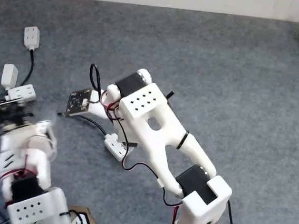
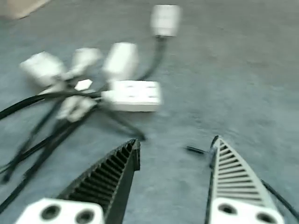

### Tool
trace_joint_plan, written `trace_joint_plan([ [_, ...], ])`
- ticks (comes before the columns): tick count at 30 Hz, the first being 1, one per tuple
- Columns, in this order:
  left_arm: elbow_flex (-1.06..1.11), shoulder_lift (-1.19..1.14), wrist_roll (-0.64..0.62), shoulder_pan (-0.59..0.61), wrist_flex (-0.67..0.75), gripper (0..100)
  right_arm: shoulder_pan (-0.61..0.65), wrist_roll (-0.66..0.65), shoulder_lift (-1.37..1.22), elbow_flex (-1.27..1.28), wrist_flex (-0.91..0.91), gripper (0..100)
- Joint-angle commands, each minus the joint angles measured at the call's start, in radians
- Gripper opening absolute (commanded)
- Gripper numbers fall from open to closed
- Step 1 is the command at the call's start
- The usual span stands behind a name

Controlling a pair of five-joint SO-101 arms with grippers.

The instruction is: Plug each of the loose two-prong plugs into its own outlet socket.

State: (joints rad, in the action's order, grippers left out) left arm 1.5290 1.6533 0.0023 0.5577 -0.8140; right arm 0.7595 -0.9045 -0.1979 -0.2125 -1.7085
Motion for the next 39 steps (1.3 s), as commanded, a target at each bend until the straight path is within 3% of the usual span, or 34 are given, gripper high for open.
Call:
trace_joint_plan([
  [1, -0.042, 0.008, -0.051, 0.12, 0.023, 25, -0.015, -0.011, 0.016, -0.002, 0.01, 0.8],
  [7, -0.044, 0.008, -0.049, 0.139, 0.017, 25, -0.016, -0.295, 0.015, -0.005, -0.022, 0.8],
  [12, -0.035, 0.001, -0.017, 0.208, -0.041, 25, -0.016, -0.413, 0.016, -0.012, -0.022, 0.8],
  [16, -0.036, -0.001, 0.127, 0.071, -0.147, 25, -0.001, -0.523, 0.016, -0.012, -0.016, 0.8],
  [21, -0.048, 0.008, 0.198, 0.038, -0.245, 25, 0.05, -0.615, 0.016, -0.005, 0.021, 0.8],
  [30, -0.045, 0.008, 0.212, 0.294, -0.229, 25, 0.054, -0.724, 0.013, -0.001, 0.058, 0.8],
  [39, 0.004, 0.008, 0.212, 0.219, -0.218, 25, 0.102, -0.83, -0.036, 0.033, 0.059, 0.8],
])
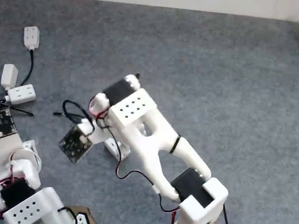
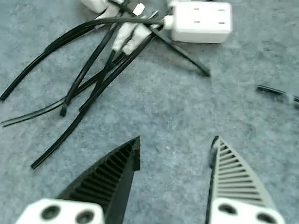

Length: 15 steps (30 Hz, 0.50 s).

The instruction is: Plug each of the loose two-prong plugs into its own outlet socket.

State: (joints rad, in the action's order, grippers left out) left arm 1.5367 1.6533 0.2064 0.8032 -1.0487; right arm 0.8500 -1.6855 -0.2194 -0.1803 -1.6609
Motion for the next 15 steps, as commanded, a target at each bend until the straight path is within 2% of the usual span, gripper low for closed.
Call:
trace_joint_plan([
  [1, -0.004, 0.008, 0.008, -0.027, 0.015, 25, 0.012, -0.064, -0.035, -0.001, 0.013, 0.8],
  [9, -0.001, 0.008, 0.008, -0.041, 0.015, 25, -0.004, -0.081, -0.14, -0.17, 0.001, 0.8],
  [15, 0.019, 0.008, 0.011, -0.079, 0.018, 25, 0.007, -0.081, -0.145, -0.309, -0.094, 0.8],
])
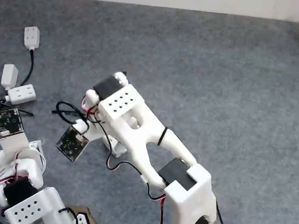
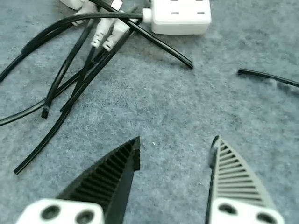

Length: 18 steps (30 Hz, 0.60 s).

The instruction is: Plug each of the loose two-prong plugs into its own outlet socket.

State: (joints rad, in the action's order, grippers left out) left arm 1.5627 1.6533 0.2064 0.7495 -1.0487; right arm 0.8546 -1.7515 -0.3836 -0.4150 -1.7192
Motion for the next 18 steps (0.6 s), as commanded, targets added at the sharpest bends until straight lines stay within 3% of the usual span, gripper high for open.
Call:
trace_joint_plan([
  [1, -0.007, 0.008, 0.011, -0.025, 0.017, 25, 0.002, -0.015, 0.019, -0.074, -0.036, 0.8],
  [18, -0.007, 0.008, 0.011, -0.027, 0.014, 25, -0.05, -0.058, 0.013, -0.073, 0.039, 0.8],
])
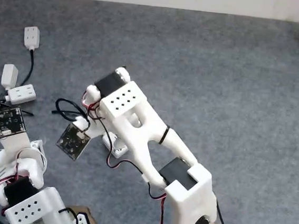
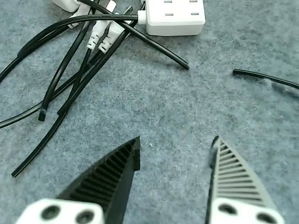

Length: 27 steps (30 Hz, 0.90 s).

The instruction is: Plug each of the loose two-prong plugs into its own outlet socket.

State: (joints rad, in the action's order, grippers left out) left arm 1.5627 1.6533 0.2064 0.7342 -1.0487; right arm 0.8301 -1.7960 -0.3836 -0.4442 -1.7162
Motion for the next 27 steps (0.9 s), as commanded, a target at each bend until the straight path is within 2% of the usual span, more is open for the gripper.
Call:
trace_joint_plan([
  [1, -0.007, 0.008, 0.011, -0.012, 0.014, 25, -0.035, -0.015, 0.013, -0.042, 0.044, 0.8],
  [12, -0.007, 0.008, 0.012, -0.033, 0.014, 25, -0.051, -0.026, -0.085, -0.053, 0.048, 0.8],
  [27, -0.007, 0.008, 0.012, -0.033, 0.014, 25, 0.001, 0.057, -0.09, -0.028, 0.031, 0.8],
])
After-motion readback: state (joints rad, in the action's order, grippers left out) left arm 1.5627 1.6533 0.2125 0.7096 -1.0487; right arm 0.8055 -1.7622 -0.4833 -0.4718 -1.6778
